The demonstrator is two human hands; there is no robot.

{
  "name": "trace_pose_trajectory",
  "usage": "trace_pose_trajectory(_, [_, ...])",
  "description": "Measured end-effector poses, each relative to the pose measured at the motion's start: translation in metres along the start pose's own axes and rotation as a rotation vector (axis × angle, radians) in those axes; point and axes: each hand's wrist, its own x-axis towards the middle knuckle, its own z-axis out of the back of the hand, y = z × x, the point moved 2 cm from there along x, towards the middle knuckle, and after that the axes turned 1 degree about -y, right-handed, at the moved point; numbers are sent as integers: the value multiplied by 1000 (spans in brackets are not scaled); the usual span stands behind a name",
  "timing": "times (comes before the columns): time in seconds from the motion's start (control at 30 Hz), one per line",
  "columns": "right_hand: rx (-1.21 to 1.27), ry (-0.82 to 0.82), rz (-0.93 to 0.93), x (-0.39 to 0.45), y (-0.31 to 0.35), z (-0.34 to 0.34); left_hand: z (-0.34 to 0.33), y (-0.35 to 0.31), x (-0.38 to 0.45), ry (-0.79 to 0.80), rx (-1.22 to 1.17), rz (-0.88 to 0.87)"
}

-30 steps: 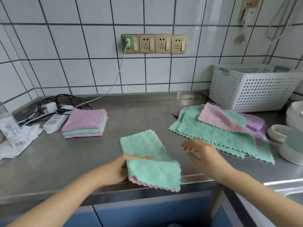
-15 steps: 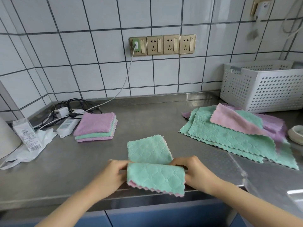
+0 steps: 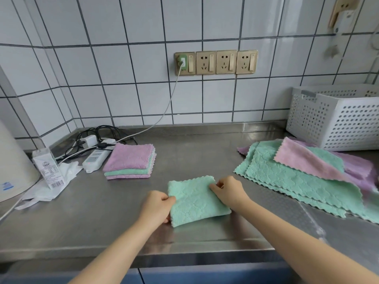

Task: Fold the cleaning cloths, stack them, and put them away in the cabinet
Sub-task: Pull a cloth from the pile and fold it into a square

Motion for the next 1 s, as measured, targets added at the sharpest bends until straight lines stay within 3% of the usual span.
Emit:
trace_pose_trajectory(0.37, [-70, -69, 64, -5, 11, -2, -6, 0, 3, -108, 261, -98])
trace_pose_trajectory(0.6, [-145, -18, -59, -1, 14, 0, -5, -7, -2, -135, 408, -139])
trace_pose_trajectory(0.67, [-256, -57, -26, -3, 16, 8, -2, -8, -6, -179, 389, -261])
trace_pose_trajectory(0.73, [-439, -141, 86, -8, 19, 15, 1, -9, -11, -248, 370, -494])
trace_pose_trajectory(0.83, [-495, -86, 363, -15, 24, 7, -4, -11, -9, -97, 443, -647])
trace_pose_trajectory(0.93, [-535, 89, 561, -18, 17, -14, -16, -10, -6, 130, 566, -525])
trace_pose_trajectory(1.0, [-516, 147, 563, -19, 5, -21, -18, -7, -6, 195, 615, -448])
